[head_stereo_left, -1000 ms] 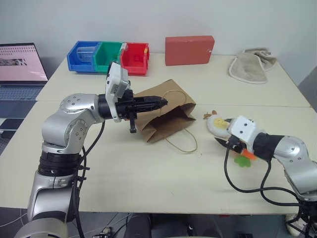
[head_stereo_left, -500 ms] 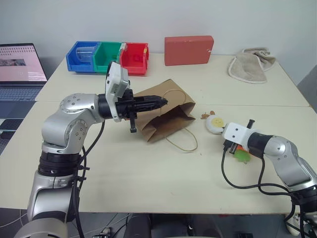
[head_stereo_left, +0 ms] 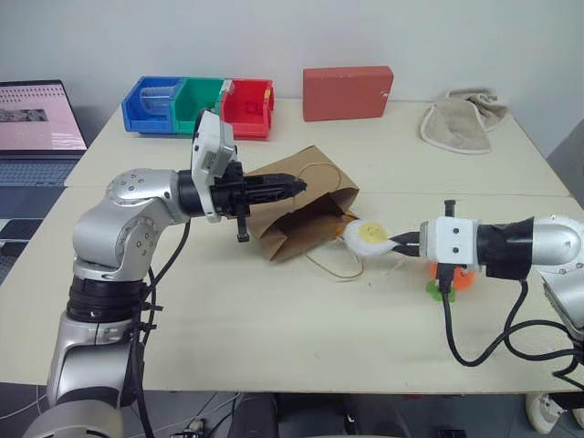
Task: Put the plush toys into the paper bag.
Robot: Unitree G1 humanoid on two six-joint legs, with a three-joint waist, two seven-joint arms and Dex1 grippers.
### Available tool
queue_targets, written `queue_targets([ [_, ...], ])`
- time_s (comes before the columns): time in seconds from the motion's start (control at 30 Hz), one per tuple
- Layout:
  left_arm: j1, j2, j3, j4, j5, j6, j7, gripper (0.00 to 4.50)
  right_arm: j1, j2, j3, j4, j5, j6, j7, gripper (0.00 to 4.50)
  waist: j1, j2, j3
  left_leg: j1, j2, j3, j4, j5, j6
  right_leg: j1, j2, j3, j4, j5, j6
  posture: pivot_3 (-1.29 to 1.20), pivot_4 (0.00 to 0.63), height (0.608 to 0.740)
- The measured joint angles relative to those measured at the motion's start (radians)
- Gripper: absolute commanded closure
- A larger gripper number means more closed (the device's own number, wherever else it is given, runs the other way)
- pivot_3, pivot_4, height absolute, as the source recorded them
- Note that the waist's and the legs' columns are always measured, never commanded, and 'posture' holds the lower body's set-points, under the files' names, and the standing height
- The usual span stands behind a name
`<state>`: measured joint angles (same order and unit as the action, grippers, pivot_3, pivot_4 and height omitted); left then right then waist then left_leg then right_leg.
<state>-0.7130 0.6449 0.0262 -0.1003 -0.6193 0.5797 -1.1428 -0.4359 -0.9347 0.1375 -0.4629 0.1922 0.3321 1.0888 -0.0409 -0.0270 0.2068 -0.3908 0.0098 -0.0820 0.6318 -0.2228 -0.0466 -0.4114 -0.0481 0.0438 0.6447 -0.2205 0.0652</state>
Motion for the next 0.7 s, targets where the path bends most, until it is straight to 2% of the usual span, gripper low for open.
queue_targets([
  [0.13,-0.007,-0.001,-0.001,0.001,0.0,0.001,-0.003,4.5,-0.096,0.136,0.099,0.028,-0.033,0.044,-0.048,4.45,-0.001,0.0,0.0,0.0,0.0,0.0,0.001,0.0,0.0,0.0,0.0,0.0,0.0,0.0,0.0,0.0,0.15,0.74],
  [0.37,-0.018,0.001,0.002,-0.007,-0.014,0.023,-0.004,4.5,-0.223,0.361,0.281,0.276,-0.278,-0.033,-0.211,4.45,0.001,0.0,0.0,-0.007,0.0,-0.001,0.0,0.0,0.0,-0.008,0.0,0.0,0.002,0.001,0.0,0.0,0.15,0.74],
  [0.43,-0.02,0.003,0.003,-0.007,-0.018,0.027,-0.004,4.5,-0.235,0.391,0.303,0.317,-0.321,-0.051,-0.234,4.45,0.004,0.0,0.0,-0.009,0.0,0.0,0.0,0.0,-0.001,-0.009,0.0,0.0,0.002,0.003,-0.005,0.0,0.15,0.74],
  [0.7,-0.026,0.003,0.004,-0.007,-0.026,0.028,-0.002,4.5,-0.282,0.56,0.319,0.373,-0.403,-0.028,-0.329,4.45,0.005,0.0,0.0,-0.008,0.0,0.0,0.0,0.001,-0.001,-0.009,0.0,0.0,0.002,0.003,-0.004,0.0,0.15,0.74],
])
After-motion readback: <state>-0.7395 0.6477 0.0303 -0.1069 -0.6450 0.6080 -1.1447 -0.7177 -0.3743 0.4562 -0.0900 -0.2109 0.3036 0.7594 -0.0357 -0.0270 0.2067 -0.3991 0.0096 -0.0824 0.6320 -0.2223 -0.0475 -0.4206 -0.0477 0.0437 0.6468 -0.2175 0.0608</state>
